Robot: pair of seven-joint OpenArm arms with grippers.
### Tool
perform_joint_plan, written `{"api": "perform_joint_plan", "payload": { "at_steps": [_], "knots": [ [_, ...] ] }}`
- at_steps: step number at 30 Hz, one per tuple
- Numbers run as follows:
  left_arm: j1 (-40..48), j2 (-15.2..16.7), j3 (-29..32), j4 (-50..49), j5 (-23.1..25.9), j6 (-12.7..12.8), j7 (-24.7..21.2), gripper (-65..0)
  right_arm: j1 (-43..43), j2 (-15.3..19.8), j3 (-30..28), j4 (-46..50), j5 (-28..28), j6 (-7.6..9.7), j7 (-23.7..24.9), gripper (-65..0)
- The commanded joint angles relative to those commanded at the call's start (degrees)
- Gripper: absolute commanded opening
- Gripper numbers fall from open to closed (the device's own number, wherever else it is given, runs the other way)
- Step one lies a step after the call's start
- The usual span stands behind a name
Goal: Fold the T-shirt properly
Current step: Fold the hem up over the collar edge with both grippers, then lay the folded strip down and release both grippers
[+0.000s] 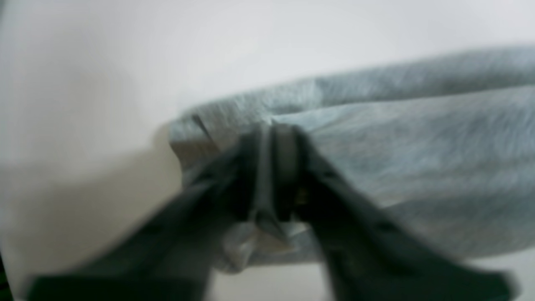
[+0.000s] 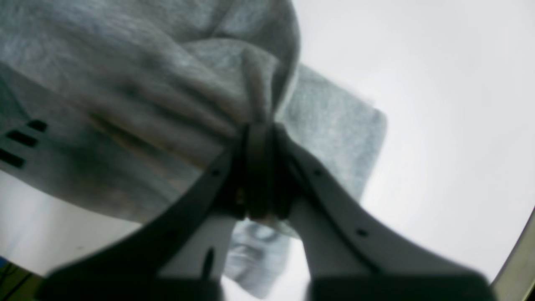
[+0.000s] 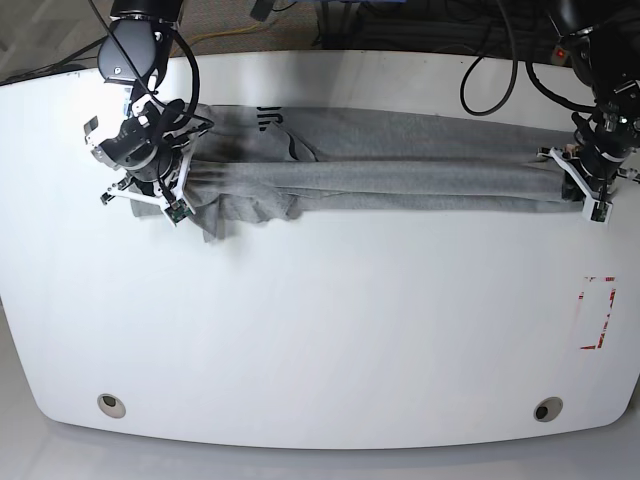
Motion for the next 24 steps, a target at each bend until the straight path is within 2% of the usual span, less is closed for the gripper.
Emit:
{"api": "perform_joint_plan", "payload": {
  "at_steps": [1,2,5,7,10,14,15,17,20,24],
  "knots": [
    [-0.18,0.0,-0.09,-0.26,0.0,0.0,1.58,-30.4,-0.88,-0.09,0.0,0.0,0.0,0.0,0.0,-43.6],
    [-0.18,-0.26,-0.09,-0.26,0.0,0.0,2.37,-24.4,-1.41,-0.09,0.0,0.0,0.0,0.0,0.0,-39.2],
    [0.26,-0.97,0.09,0.09,-0.26,0.0,4.48,-11.8,-3.69,-0.26,0.09,0.7,0.35,0.0,0.0,-25.7],
    [0.18,-1.14,-0.18,0.88,-0.35,-0.09,5.19,-11.7,-4.57,-0.26,1.93,1.41,2.99,0.0,0.0,-24.1],
    [0.26,-1.14,-0.26,4.84,-0.35,-0.62,5.19,-11.7,-4.75,-0.18,8.62,1.23,12.84,0.0,-0.09,-26.2],
    [0.0,-0.79,-2.11,9.41,-0.44,-6.2,5.19,-11.7,-2.37,0.18,15.38,0.79,25.41,0.0,-4.22,-25.7],
    [-0.09,-0.7,-2.2,9.58,-0.44,-6.2,5.19,-11.7,-1.41,0.18,16.0,0.26,26.99,0.0,-5.27,-25.7],
    [-0.35,-0.44,-1.14,9.58,-0.26,-6.2,5.19,-11.7,1.41,-0.09,16.53,-1.93,29.45,0.0,-7.56,-26.2],
    [-1.41,0.79,1.58,9.58,0.0,-6.2,5.19,-11.7,3.96,-0.18,16.26,-5.27,29.45,0.0,-7.74,-26.3],
    [-1.32,1.23,4.4,8.09,0.0,-6.2,5.19,-15.0,8.62,-1.32,16.09,-12.57,29.54,0.0,-7.74,-26.3]
  ]
}}
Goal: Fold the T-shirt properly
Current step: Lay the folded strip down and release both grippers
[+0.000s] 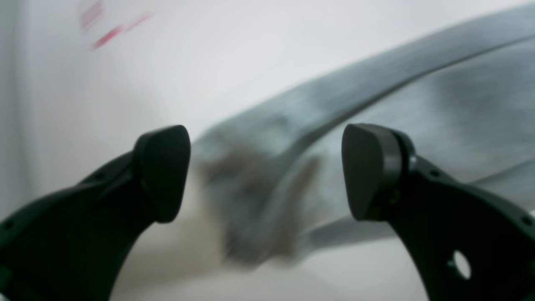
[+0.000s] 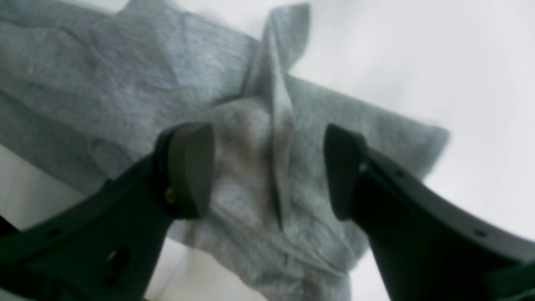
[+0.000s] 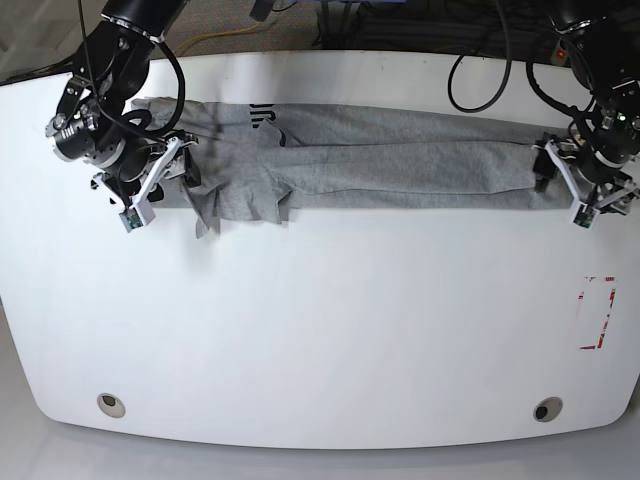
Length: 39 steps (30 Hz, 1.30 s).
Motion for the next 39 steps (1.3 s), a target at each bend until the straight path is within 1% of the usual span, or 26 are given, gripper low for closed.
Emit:
{"api": "perform_joint_plan", "payload": {
  "at_steps": [4,7,9,11,13,14,15,17,22,26,30,32,35,38,39],
  "knots": [
    [0.18,0.0,0.62,-3.43,0.0,0.0,0.0,-20.3,3.96,-0.53,0.0,-6.86,0.0,0.0,0.09,-26.5],
    [1.85,-0.26,0.62,-4.92,0.0,0.0,-0.09,-23.3,5.01,-0.53,0.09,-8.79,0.0,0.0,0.09,-28.4],
    [2.37,-0.35,0.62,-6.33,0.0,0.0,-0.26,-24.7,5.8,-0.79,0.18,-9.23,0.0,0.0,0.09,-35.0],
    [2.55,-0.62,0.62,-7.91,0.09,0.0,-0.26,-24.7,6.24,-0.88,0.35,-9.23,0.0,0.0,0.18,-44.5],
    [3.08,-1.49,0.62,-10.11,1.23,0.0,-0.35,-24.7,6.07,-0.88,0.35,-9.32,0.0,0.0,1.58,-57.9],
    [3.08,-1.67,0.62,-10.64,1.67,0.0,-0.35,-24.7,5.89,-0.79,0.35,-9.32,0.0,0.0,2.11,-62.1],
    [2.9,-1.67,0.62,-11.43,2.37,0.0,-0.35,-24.7,5.71,-0.53,0.35,-9.49,0.0,0.0,2.64,-65.0],
    [2.81,-1.67,0.62,-12.48,3.34,0.0,-0.44,-24.7,4.31,0.0,0.26,-9.32,0.0,0.0,3.08,-65.0],
    [2.81,-1.67,0.62,-12.75,3.52,0.0,-0.44,-24.7,2.29,1.23,0.53,-8.88,0.53,0.0,3.08,-65.0],
    [2.81,-1.67,0.62,-12.92,3.78,0.0,-0.44,-24.7,-0.97,1.93,3.25,-3.25,0.62,0.0,2.64,-65.0],
    [2.81,-1.67,0.62,-13.01,3.78,0.0,-0.44,-24.7,-4.57,1.85,5.36,2.64,0.62,0.0,0.44,-65.0],
    [2.81,-1.67,0.7,-13.01,3.78,0.0,-0.44,-24.7,-6.77,1.85,6.33,4.31,0.62,0.0,0.26,-65.0],
    [2.81,-1.67,0.7,-13.01,3.78,0.0,-0.44,-24.7,-8.88,1.85,6.59,4.13,0.09,0.0,0.44,-65.0],
    [2.81,-1.67,0.7,-13.01,3.78,0.0,-0.44,-24.6,-9.49,1.85,6.59,1.32,0.0,0.0,0.53,-65.0],
    [2.81,-1.67,0.7,-13.01,3.78,0.0,-0.44,-24.4,-9.58,2.11,6.68,0.26,0.0,0.0,0.53,-63.1]
  ]
}}
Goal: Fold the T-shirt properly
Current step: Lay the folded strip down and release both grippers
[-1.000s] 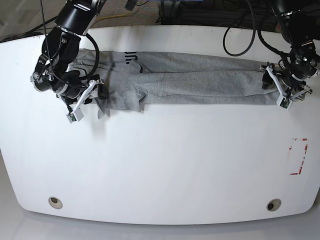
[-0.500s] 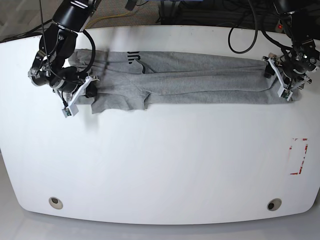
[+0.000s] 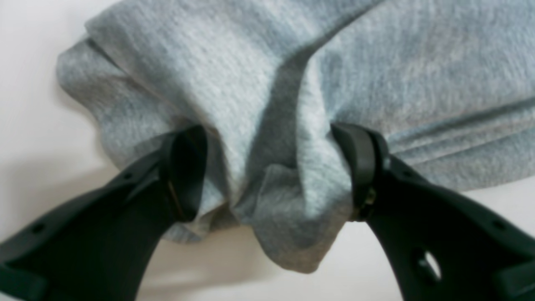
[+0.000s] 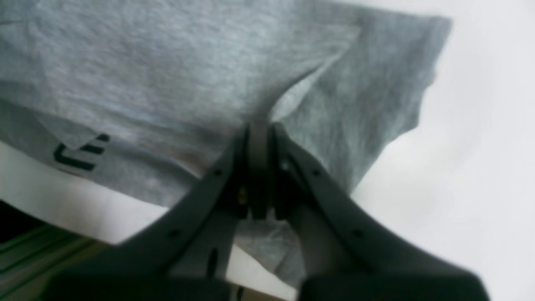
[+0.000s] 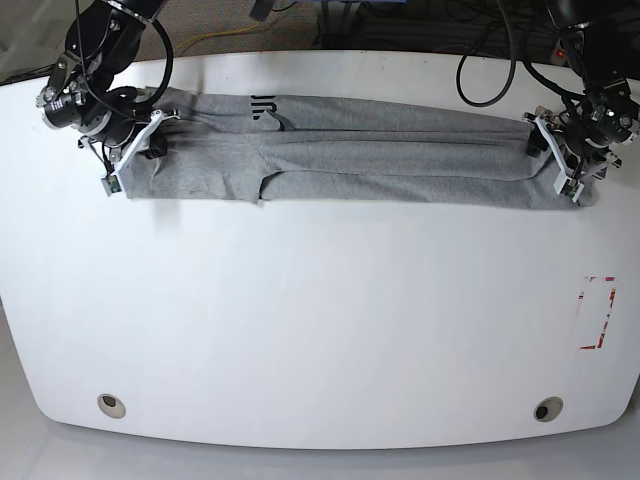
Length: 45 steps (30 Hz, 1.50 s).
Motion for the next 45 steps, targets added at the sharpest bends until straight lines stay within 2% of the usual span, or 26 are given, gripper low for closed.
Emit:
{"api": "perform_joint_plan", "payload": {
  "at_steps": [2,3,6,8,12,14,17,22,23,29,32,38,43,45],
  "knots": [
    [0.0,0.0,0.0,0.0,-0.26,0.0,0.0,-24.3,-0.7,0.09,1.23,-0.7,0.53,0.0,0.35,-50.7],
    [-0.09,0.0,0.0,0.09,-0.44,0.0,0.0,-24.3,-1.14,0.0,2.81,0.18,0.53,0.0,0.44,-40.6],
    [-0.09,0.18,-0.18,0.62,-0.79,0.0,0.09,-24.3,-2.29,-0.35,4.04,4.57,0.62,0.0,0.35,-24.7],
    [-0.18,0.18,-0.26,0.62,-3.16,0.0,0.09,-24.2,-3.69,-1.85,3.96,8.7,1.05,0.0,0.35,-18.1],
    [-0.88,0.0,-0.35,0.62,-9.05,0.0,0.26,-24.2,-5.71,-3.96,3.52,11.87,5.89,0.0,0.35,-17.8],
    [-0.88,-0.18,-1.67,0.7,-11.69,0.0,0.35,-24.0,-6.68,-4.13,0.53,11.08,8.09,0.0,0.35,-17.8],
    [-0.88,0.0,-4.66,2.02,-14.24,0.0,0.44,-23.5,-6.86,-4.22,-4.31,9.05,8.0,0.0,0.79,-17.8],
    [-0.88,-0.18,-8.79,5.8,-20.31,0.0,3.08,-7.9,-6.59,-4.31,-8.26,2.2,3.43,0.0,6.51,-17.9],
    [-0.88,-0.26,-9.85,5.89,-21.01,0.0,4.04,-6.8,-6.51,-4.31,-8.88,0.79,2.2,0.0,7.56,-17.9],
    [-4.22,-0.35,-17.67,1.58,-24.62,0.0,10.11,-5.8,-3.87,-3.87,-10.9,-7.12,-5.45,0.0,12.48,-17.9],
    [-4.48,-2.2,-20.31,-2.81,-26.02,0.0,10.55,-5.8,-3.34,-3.87,-10.99,-7.65,-7.38,0.0,13.54,-17.9],
    [-4.57,-5.54,-20.22,-13.1,-31.03,0.0,10.46,-5.8,-3.25,-4.04,-10.99,-7.65,-7.56,0.0,13.8,-17.9],
    [-4.57,-5.63,-19.96,-16.79,-32.35,0.0,10.46,-5.8,-3.25,-4.22,-11.08,-7.47,-7.56,0.0,13.8,-17.9],
    [-4.57,-5.54,-18.11,-17.76,-32.18,0.0,10.46,-6.3,-3.25,-4.31,-11.08,-7.47,-7.56,0.0,13.8,-17.9]
  ]
}}
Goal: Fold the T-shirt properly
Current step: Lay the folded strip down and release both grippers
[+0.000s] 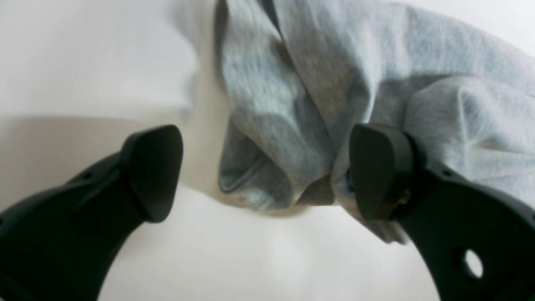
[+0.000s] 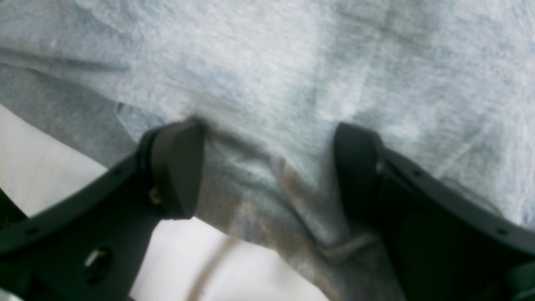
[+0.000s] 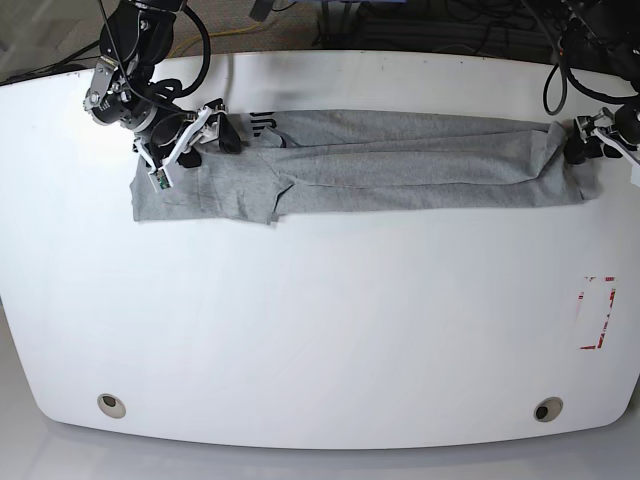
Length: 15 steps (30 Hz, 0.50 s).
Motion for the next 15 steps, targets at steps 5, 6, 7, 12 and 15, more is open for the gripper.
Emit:
{"api": "perform_joint_plan", "payload": {
  "at_steps": [5,6,7,12,15],
  "knots": [
    [0.0,0.26,2.46,-0.44,-0.09,0.0,0.0,-6.4,0.0,0.0,0.0,0.0,0.0,0.0,0.0,-17.9],
    [0.09,0.44,2.55,-0.44,-0.09,0.0,0.0,-6.4,0.0,0.0,0.0,0.0,0.0,0.0,0.0,-17.9],
    [0.09,0.7,2.55,-0.44,-0.09,0.0,0.09,-6.4,0.0,0.0,0.0,0.0,0.0,0.0,0.0,-17.9],
    [0.09,3.08,2.64,-0.18,-0.09,0.0,0.79,-11.8,0.0,0.0,0.0,0.0,0.0,0.0,0.0,-17.9],
    [-0.53,3.16,2.64,-0.09,-0.09,0.0,3.43,-30.1,0.0,0.0,0.0,0.0,0.0,0.0,0.09,-17.9]
  ]
}}
